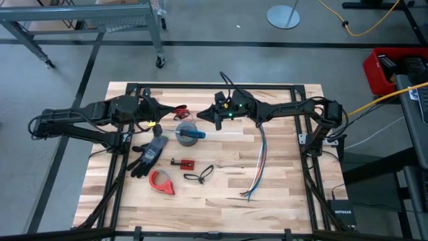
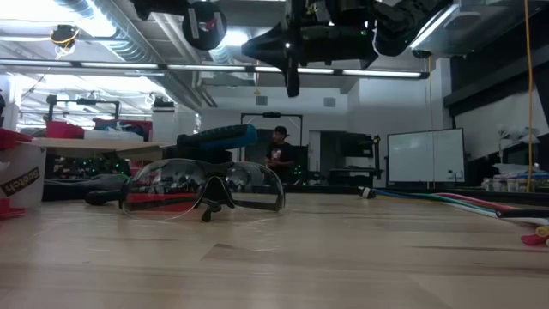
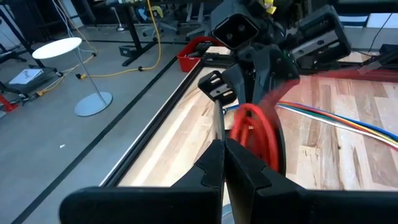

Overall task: Coil cords
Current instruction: Coil the red wire into the black spool

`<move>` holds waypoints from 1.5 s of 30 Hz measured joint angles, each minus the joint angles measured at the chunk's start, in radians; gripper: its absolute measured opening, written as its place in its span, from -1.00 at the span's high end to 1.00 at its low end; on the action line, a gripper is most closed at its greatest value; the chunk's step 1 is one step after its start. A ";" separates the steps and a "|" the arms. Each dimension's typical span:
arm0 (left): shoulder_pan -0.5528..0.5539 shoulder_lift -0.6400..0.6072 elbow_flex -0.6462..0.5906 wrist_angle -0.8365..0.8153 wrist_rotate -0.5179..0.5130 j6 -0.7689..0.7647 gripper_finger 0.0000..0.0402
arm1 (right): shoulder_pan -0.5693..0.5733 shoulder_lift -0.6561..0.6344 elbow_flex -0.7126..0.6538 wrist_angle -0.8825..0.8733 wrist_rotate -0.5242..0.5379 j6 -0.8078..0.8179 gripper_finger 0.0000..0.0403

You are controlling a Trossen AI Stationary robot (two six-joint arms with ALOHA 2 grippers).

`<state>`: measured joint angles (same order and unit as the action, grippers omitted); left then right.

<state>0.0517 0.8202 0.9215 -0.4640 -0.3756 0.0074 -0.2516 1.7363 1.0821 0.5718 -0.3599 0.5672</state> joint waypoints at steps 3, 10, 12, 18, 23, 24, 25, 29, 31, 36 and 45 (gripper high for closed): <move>0.000 -0.004 0.000 -0.014 0.000 0.000 1.00 | 0.000 0.000 0.000 -0.015 0.000 -0.021 0.79; 0.000 -0.004 0.000 -0.035 0.018 0.000 1.00 | 0.000 0.000 0.000 -0.023 0.014 -0.104 0.79; 0.000 -0.004 0.000 -0.033 0.028 0.000 1.00 | 0.000 0.000 0.000 -0.024 0.019 -0.130 0.79; 0.000 -0.004 0.000 -0.033 0.034 0.000 1.00 | 0.001 0.000 0.000 -0.024 0.019 -0.163 0.79; 0.000 -0.004 0.000 -0.041 0.034 0.004 1.00 | 0.001 0.000 0.000 -0.025 0.019 -0.210 0.79; 0.000 -0.004 0.000 -0.049 0.034 0.007 1.00 | 0.002 0.000 0.000 -0.026 0.019 -0.210 0.79; 0.000 -0.005 0.000 -0.058 0.034 0.008 1.00 | 0.002 0.000 0.000 -0.030 0.019 -0.210 0.79; 0.000 -0.015 0.000 -0.057 0.034 0.001 1.00 | 0.002 0.000 0.000 -0.062 0.007 -0.210 0.79; 0.000 -0.018 0.000 -0.055 0.034 0.001 1.00 | 0.002 0.000 0.000 -0.071 0.007 -0.210 0.79; 0.000 -0.020 0.000 -0.056 0.034 0.000 1.00 | 0.002 0.000 0.000 -0.050 0.003 -0.212 0.79; 0.000 -0.021 0.000 -0.056 0.142 0.010 1.00 | 0.002 0.000 0.000 0.066 -0.025 -0.346 0.79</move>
<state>0.0517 0.7994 0.9215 -0.5201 -0.2337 0.0175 -0.2493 1.7363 1.0821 0.6374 -0.3845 0.2212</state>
